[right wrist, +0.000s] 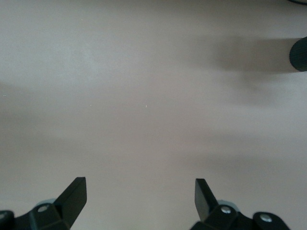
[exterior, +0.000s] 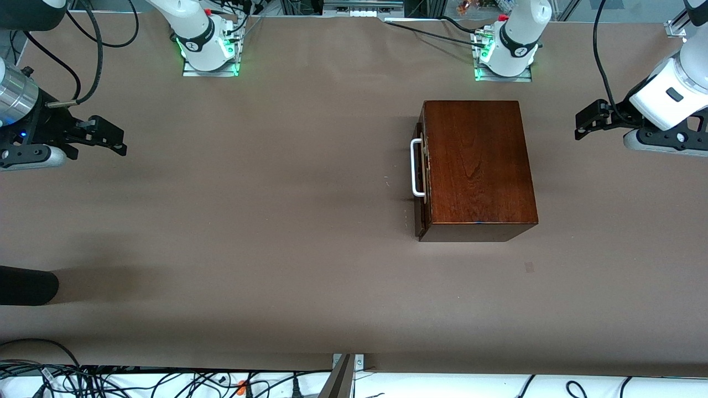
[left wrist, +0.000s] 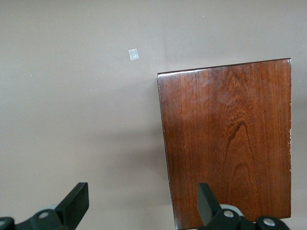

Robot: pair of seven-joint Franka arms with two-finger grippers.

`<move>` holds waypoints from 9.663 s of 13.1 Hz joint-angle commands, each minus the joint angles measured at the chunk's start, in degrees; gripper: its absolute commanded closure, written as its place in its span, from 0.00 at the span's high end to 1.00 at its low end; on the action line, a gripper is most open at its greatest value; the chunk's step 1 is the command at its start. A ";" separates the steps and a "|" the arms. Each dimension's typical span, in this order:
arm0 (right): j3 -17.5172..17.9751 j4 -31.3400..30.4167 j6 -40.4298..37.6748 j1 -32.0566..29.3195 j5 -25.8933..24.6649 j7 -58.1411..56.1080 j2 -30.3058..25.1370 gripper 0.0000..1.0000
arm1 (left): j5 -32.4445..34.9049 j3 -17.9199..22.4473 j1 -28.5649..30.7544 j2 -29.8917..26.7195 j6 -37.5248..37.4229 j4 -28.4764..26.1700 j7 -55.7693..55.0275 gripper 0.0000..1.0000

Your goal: Open drawer, take yellow block, close drawer

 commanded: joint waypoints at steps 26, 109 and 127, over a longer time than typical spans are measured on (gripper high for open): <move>-2.87 0.41 -0.69 0.25 -4.74 1.13 -0.24 1.00 | -2.37 -19.08 -10.53 15.69 4.91 2.21 -28.07 1.00; 11.52 0.76 -6.24 -0.45 1.74 -27.84 2.22 1.00 | 2.75 -19.43 -2.16 16.59 -8.08 17.07 -38.17 1.00; 16.38 17.99 23.10 35.49 -8.45 -30.68 32.09 1.00 | 1.51 -0.80 1.22 -3.19 -1.14 -2.97 -1.13 1.00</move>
